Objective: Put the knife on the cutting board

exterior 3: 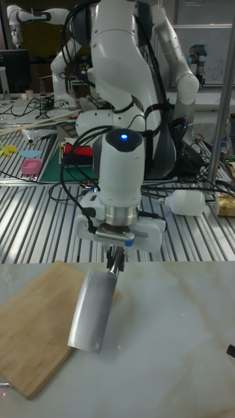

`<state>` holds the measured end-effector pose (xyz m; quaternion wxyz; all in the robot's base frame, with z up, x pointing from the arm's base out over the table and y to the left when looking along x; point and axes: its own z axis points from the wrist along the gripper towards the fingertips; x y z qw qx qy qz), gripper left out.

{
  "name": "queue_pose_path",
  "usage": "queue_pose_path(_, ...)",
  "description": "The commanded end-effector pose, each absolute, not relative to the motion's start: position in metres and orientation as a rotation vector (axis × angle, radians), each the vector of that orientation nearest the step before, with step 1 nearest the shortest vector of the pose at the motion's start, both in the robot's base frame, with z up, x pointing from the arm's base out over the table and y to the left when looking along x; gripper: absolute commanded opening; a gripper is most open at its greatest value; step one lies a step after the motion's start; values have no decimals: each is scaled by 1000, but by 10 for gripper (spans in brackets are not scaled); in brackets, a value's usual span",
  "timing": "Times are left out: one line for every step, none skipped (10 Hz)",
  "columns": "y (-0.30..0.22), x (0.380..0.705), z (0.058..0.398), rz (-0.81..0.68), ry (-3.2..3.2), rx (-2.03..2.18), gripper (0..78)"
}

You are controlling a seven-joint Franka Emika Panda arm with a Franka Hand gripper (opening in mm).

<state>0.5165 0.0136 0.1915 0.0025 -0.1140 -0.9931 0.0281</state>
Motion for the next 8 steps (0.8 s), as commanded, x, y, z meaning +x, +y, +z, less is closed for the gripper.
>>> queue_pose_path(3,506,200,89,-3141,-371,11)
queue_pose_path(3,506,200,88,-3141,-371,11)
queue_pose_path(2,505,201,88,-3142,-372,11)
queue_pose_path(0,503,201,89,-3144,-375,11)
queue_pose_path(-1,501,202,94,-3148,-382,11)
queue_pose_path(-2,500,203,106,-3148,-391,11)
queue_pose_path(-4,499,203,127,-3148,-390,11)
queue_pose_path(-5,497,204,129,-3152,-397,11)
